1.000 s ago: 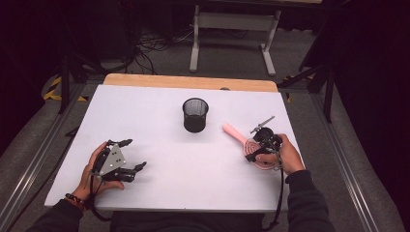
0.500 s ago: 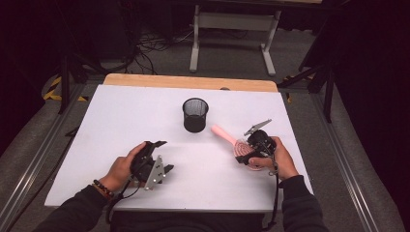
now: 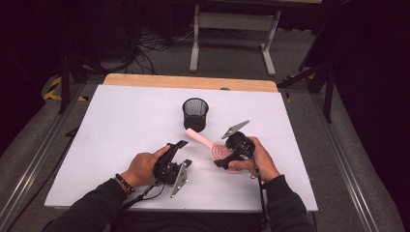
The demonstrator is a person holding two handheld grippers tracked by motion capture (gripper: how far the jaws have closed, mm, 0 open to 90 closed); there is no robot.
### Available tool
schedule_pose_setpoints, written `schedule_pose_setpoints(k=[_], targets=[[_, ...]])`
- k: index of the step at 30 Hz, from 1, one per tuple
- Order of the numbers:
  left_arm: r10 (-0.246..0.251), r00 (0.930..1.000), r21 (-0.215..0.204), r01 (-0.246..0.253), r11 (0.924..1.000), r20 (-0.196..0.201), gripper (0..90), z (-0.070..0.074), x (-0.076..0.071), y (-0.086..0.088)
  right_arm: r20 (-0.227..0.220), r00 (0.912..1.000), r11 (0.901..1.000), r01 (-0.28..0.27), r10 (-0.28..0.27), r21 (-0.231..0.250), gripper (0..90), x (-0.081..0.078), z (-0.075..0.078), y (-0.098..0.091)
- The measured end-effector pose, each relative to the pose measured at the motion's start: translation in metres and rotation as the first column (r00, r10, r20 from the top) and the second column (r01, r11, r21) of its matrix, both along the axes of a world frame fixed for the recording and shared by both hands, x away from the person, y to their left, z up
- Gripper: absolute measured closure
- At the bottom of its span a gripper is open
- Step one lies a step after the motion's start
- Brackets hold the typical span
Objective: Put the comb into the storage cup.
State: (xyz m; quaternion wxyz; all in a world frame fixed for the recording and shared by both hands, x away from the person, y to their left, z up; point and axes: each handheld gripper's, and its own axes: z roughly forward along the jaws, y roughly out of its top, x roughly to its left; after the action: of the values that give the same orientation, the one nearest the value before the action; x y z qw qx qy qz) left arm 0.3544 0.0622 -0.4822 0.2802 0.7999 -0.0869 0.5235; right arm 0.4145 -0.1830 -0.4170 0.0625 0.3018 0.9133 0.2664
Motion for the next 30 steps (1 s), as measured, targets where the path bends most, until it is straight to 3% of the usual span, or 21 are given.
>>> schedule_pose_setpoints(k=[2, 7, 8, 10, 11, 12, 15, 16, 23, 25, 26, 27, 30], targets=[[0.005, 0.9998, 0.004, -0.005, 1.0, 0.021, 26.0, -0.001, 0.001, -0.002, -0.002, 0.9994, 0.9993, -0.035, 0.035, -0.011, 19.7, -0.001, 0.0, 0.015], [0.046, 0.9986, 0.026, -0.047, 0.9986, 0.026, 35.6, -0.004, 0.005, -0.001, -0.01, 0.9971, 0.9968, -0.076, 0.075, -0.024, 19.7, -0.001, -0.003, 0.042], [0.055, 0.9975, 0.032, -0.057, 0.9979, 0.043, 36.0, -0.004, 0.006, -0.001, -0.01, 0.9965, 0.9962, -0.083, 0.083, -0.027, 19.7, -0.002, -0.003, 0.047], [0.062, 0.9955, 0.023, -0.064, 0.9977, 0.071, 45.6, -0.006, 0.006, -0.001, -0.014, 0.9952, 0.9952, -0.097, 0.097, -0.016, 19.7, -0.002, -0.002, 0.056], [0.09, 0.9908, 0.08, -0.098, 0.9919, 0.101, 46.9, -0.004, 0.005, 0.0, -0.017, 0.995, 0.9951, -0.098, 0.098, -0.013, 19.7, -0.002, -0.002, 0.059], [0.09, 0.9886, 0.083, -0.1, 0.9915, 0.121, 52.8, -0.005, 0.005, -0.001, -0.02, 0.9933, 0.9934, -0.114, 0.114, -0.014, 19.7, -0.002, -0.001, 0.065], [0.101, 0.9791, 0.116, -0.122, 0.9856, 0.177, 56.7, -0.006, 0.002, -0.001, -0.022, 0.9933, 0.9936, -0.113, 0.113, -0.002, 19.7, -0.002, 0.0, 0.068], [0.109, 0.9726, 0.127, -0.137, 0.9824, 0.205, 62.6, -0.006, 0.001, -0.001, -0.023, 0.9931, 0.9934, -0.115, 0.115, 0.004, 19.7, -0.002, 0.001, 0.069], [0.091, 0.9643, 0.135, -0.127, 0.9826, 0.249, 72.7, -0.012, 0.0, -0.004, -0.03, 0.993, 0.9934, -0.114, 0.115, 0.015, 19.7, -0.001, 0.003, 0.069], [0.081, 0.9587, 0.16, -0.129, 0.9786, 0.272, 76.2, -0.012, -0.002, -0.005, -0.03, 0.992, 0.9924, -0.123, 0.123, 0.0, 19.6, -0.002, 0.003, 0.071], [0.076, 0.9603, 0.162, -0.123, 0.9792, 0.269, 77.6, -0.012, -0.002, -0.005, -0.032, 0.9913, 0.9918, -0.128, 0.128, -0.004, 19.6, -0.002, 0.003, 0.073], [0.077, 0.958, 0.185, -0.131, 0.9739, 0.276, 78.2, -0.012, -0.003, -0.006, -0.032, 0.9905, 0.991, -0.134, 0.133, -0.008, 19.7, -0.003, 0.003, 0.073], [0.075, 0.9561, 0.181, -0.13, 0.9749, 0.283, 79.0, -0.013, -0.002, -0.006, -0.029, 0.9906, 0.9907, -0.134, 0.134, -0.024, 19.6, -0.003, 0.003, 0.075]])
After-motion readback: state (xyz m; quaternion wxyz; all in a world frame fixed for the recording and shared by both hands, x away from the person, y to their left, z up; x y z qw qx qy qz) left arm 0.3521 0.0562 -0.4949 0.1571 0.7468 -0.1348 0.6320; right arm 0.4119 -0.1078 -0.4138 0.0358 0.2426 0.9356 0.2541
